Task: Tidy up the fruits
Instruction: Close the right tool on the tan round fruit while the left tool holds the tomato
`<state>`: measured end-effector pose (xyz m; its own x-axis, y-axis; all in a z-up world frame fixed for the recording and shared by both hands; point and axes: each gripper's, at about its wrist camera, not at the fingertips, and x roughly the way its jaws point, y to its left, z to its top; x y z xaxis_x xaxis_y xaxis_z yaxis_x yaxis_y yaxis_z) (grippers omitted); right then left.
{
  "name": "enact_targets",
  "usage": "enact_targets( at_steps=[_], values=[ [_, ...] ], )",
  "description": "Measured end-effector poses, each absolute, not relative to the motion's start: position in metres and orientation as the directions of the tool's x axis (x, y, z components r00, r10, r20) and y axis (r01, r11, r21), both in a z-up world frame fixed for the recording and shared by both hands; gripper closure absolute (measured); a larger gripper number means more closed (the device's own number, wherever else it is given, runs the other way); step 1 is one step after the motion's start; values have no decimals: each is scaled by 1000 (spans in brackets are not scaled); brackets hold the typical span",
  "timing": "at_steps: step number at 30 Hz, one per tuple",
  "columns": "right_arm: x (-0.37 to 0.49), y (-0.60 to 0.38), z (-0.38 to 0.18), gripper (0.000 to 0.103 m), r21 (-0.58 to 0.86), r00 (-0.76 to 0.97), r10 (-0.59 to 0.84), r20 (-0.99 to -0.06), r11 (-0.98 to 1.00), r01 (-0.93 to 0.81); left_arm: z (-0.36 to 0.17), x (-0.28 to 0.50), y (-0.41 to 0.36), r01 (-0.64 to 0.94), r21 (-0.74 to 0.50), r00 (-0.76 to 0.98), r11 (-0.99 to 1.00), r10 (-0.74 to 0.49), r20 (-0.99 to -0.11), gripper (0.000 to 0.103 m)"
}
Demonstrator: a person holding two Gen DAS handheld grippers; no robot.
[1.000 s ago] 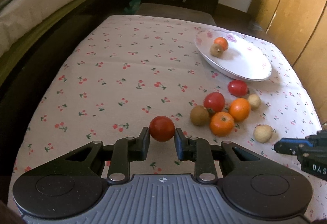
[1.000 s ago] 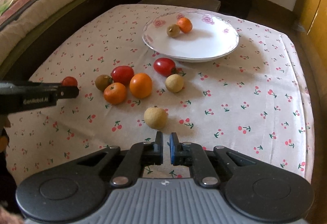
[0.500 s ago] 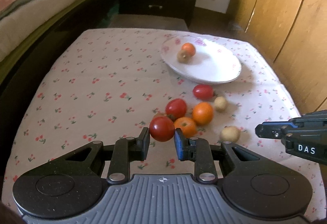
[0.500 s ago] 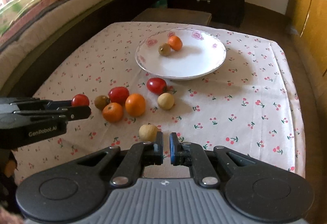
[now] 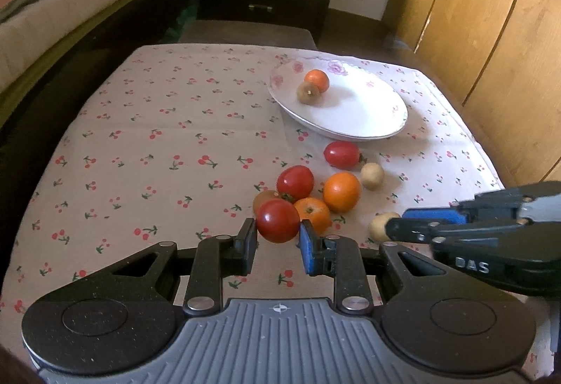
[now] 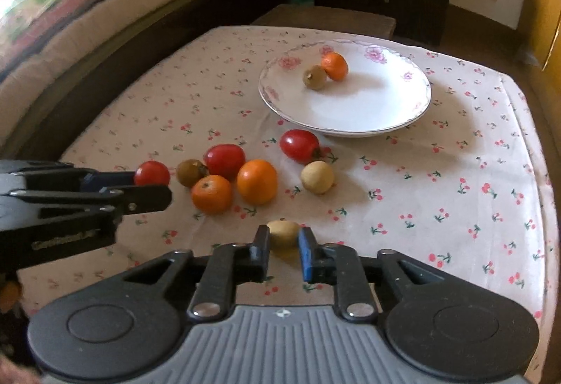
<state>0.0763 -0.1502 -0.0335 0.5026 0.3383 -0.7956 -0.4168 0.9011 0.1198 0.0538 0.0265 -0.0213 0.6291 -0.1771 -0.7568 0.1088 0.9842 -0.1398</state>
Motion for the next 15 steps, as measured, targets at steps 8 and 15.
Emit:
enact_targets(
  at_steps=[8, 15],
  values=[
    [83, -153, -35, 74, 160, 493, 360, -792, 901, -402, -23, 53, 27, 118, -143, 623, 983, -185, -760, 69],
    [89, -140, -46, 74, 162, 447, 360, -819, 892, -421, -25, 55, 25, 123, -141, 616, 982, -187, -765, 69]
  ],
)
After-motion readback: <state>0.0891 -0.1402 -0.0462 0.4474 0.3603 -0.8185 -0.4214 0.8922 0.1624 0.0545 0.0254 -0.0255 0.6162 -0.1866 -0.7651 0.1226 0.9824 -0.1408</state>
